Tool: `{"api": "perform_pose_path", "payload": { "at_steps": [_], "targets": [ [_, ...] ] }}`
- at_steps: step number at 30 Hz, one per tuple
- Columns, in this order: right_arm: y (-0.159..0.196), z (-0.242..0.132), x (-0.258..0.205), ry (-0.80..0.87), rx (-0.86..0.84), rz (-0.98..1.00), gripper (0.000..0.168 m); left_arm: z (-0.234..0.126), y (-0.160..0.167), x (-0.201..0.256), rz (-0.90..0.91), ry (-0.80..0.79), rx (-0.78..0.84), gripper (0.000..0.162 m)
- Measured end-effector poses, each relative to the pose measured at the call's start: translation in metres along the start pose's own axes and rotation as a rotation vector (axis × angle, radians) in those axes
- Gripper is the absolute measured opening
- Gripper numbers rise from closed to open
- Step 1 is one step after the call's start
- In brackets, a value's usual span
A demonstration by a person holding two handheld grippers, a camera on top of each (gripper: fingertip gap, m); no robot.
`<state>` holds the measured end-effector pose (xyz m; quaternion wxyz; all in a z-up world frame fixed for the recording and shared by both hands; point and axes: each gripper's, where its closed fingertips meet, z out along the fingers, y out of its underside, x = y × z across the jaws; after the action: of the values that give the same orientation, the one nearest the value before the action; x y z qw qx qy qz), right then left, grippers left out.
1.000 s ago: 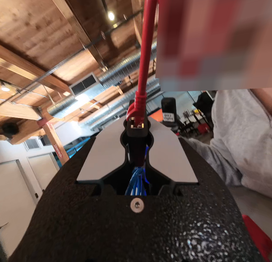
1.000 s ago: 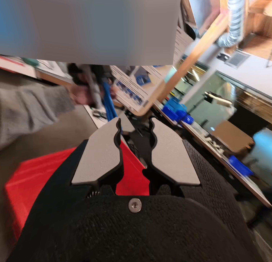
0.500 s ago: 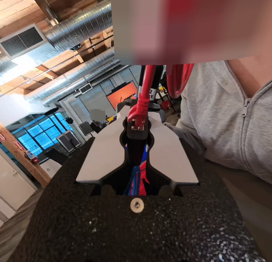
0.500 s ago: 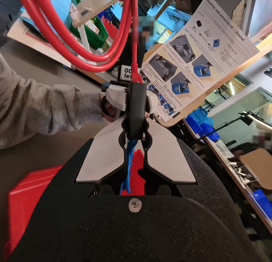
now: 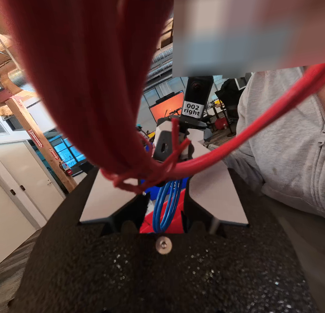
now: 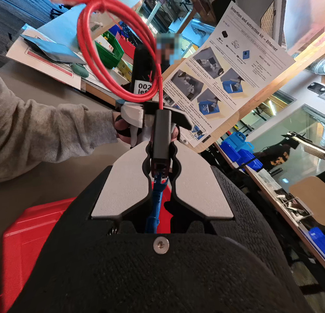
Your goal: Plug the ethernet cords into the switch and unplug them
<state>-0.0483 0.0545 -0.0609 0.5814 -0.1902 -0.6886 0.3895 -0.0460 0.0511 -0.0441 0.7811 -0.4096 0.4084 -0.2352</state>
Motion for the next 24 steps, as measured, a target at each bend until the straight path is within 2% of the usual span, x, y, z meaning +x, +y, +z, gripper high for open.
{"api": "perform_pose_path", "payload": {
  "at_steps": [8, 14, 24],
  "targets": [
    [-0.01, -0.005, 0.001, -0.006, 0.08, 0.024, 0.019, -0.001, 0.008, 0.004, -0.044, 0.045, 0.002, 0.044],
    [-0.018, -0.012, 0.002, -0.035, 0.143, 0.064, 0.019, -0.004, 0.0, 0.006, -0.065, 0.072, 0.074, 0.027],
    [-0.021, -0.013, -0.003, -0.054, 0.171, 0.046, 0.019, 0.002, -0.004, 0.012, -0.073, 0.135, 0.102, 0.021]
  ]
}}
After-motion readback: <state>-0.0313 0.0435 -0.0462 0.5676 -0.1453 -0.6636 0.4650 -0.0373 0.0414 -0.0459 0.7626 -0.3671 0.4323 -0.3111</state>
